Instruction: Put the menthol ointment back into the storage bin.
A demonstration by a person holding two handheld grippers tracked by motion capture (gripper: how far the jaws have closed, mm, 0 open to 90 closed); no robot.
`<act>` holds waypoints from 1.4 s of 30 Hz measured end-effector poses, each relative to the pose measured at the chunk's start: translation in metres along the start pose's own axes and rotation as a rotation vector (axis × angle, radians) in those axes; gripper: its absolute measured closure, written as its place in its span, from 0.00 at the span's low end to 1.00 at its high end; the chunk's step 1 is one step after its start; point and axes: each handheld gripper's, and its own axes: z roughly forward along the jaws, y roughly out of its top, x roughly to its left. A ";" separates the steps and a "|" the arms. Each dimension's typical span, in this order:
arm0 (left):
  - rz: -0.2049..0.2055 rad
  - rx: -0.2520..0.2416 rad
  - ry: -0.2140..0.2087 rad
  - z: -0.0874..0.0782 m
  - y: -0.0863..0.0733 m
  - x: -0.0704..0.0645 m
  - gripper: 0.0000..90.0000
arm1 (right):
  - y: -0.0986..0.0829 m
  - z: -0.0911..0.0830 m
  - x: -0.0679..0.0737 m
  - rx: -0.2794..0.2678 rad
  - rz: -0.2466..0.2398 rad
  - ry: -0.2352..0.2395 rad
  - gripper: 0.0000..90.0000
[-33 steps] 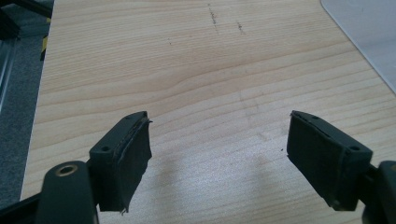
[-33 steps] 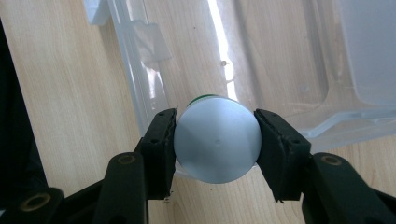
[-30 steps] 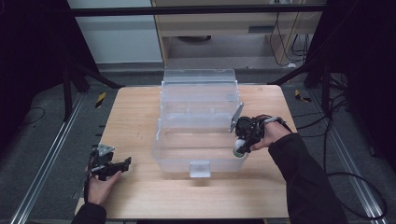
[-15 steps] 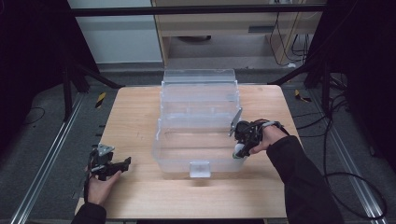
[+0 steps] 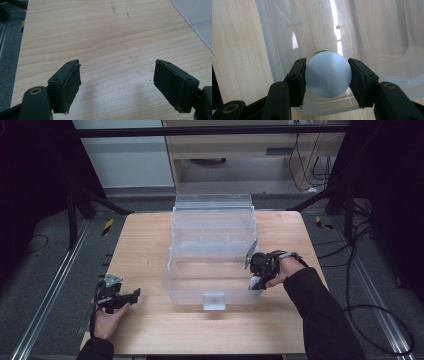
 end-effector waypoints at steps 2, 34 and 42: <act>-0.001 0.000 -0.001 0.000 0.000 0.000 0.23 | 0.000 0.002 0.000 0.003 -0.002 0.001 0.56; -0.007 -0.007 -0.027 -0.003 0.001 -0.002 0.28 | -0.048 -0.056 0.016 -0.392 0.253 -0.208 0.44; -0.012 -0.008 -0.043 -0.004 0.001 -0.003 0.36 | -0.096 -0.047 0.034 -0.623 0.441 -0.319 0.40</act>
